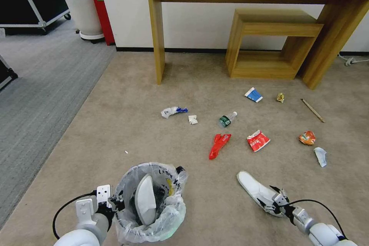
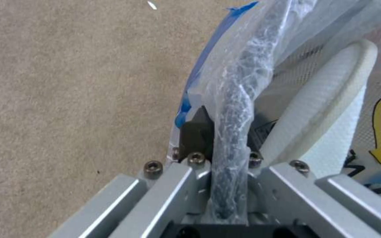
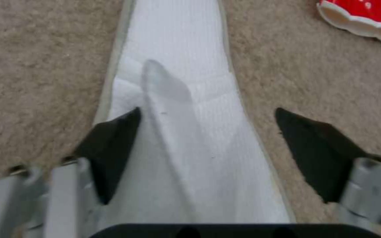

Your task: Pick up the trash bin and place the garbage on the floor into it.

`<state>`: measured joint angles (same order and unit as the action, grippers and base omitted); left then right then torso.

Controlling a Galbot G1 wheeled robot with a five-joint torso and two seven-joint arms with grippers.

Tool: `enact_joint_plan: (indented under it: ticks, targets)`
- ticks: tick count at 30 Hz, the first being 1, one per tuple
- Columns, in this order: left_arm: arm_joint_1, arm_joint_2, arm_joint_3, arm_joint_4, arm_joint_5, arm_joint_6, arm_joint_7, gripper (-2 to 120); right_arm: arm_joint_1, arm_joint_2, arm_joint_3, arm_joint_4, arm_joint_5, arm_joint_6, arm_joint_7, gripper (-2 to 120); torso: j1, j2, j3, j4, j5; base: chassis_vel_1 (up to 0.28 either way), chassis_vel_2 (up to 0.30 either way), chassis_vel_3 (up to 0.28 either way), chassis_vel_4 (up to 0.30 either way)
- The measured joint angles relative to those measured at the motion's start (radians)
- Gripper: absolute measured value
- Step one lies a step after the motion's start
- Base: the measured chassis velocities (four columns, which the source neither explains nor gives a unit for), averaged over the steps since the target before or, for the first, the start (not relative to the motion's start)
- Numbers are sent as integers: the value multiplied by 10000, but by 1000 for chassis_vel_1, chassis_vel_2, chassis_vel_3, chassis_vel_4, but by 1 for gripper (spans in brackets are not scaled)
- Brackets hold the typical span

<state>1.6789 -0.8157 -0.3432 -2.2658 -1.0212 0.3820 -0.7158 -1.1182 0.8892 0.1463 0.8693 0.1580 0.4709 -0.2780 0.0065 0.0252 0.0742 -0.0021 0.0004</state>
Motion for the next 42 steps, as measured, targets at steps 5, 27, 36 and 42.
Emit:
enact_joint_plan:
  ticks: [5,27,36,42]
  targets:
    - [38,3,17,1,40,0,-7,0,-92,-53,123,151,84,14,-46,58,0,0,0,0,-2,0,0,0,0]
    - [647,-89,-372,-284,255,-55,20,0,-45,-405,695,1879,1654,-304,22,0,-1,0,0,0,-1,0,0,0,0]
    - [757,626,-1073,-860,-780,-1,-164,0,-94,-1655,1169,6361,4475,-724,7,0,-2,0,0,-2,-6,0,0,0,0]
    - [920,1111,-1559,-1257,-1527,12,-259,0,765,-2146,189,9075,6711,-1001,-167,0,-2,0,0,3,-5,0,0,0,0]
